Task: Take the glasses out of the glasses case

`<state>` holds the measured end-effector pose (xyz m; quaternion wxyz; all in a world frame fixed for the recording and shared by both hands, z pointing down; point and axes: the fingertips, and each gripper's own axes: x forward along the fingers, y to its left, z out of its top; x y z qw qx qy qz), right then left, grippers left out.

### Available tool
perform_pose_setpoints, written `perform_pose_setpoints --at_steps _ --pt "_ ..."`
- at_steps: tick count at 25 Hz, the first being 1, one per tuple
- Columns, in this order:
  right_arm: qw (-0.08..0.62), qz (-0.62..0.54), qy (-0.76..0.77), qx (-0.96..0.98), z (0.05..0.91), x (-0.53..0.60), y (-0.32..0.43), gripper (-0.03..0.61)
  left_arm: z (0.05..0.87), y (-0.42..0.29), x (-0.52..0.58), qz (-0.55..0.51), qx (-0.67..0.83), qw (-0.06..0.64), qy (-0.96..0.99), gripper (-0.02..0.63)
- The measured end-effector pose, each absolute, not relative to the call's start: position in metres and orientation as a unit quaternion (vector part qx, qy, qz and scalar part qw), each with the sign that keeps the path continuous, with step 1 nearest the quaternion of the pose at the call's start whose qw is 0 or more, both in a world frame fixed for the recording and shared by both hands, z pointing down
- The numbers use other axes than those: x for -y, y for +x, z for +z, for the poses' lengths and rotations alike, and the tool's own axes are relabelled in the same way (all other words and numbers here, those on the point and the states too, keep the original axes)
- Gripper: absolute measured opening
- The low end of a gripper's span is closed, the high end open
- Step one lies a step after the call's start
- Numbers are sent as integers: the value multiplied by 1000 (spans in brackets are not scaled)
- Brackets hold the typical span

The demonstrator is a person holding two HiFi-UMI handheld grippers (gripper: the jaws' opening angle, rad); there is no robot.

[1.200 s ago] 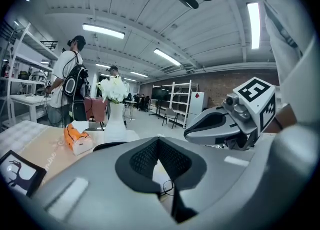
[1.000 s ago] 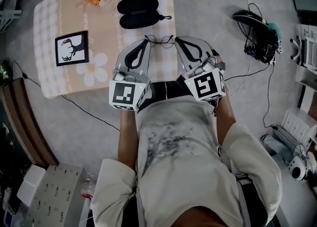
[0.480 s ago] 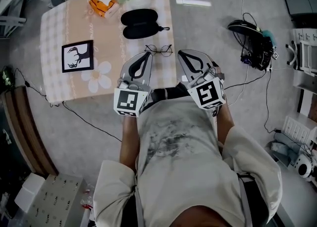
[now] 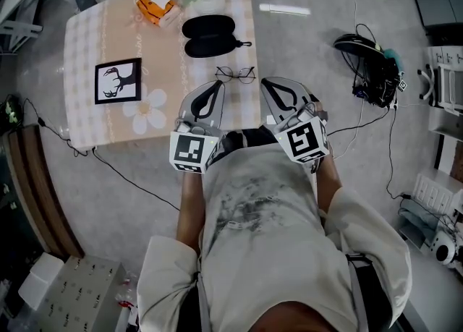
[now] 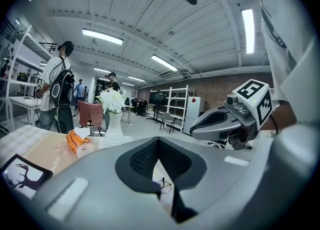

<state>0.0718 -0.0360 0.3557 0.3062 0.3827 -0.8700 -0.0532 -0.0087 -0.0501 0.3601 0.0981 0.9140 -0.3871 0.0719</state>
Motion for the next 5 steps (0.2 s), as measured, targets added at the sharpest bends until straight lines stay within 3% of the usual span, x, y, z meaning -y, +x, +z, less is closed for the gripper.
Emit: perform_pose_setpoints --at_steps 5 --pt "304 -54 385 870 354 31 69 15 360 -10 45 72 385 95 915 8"
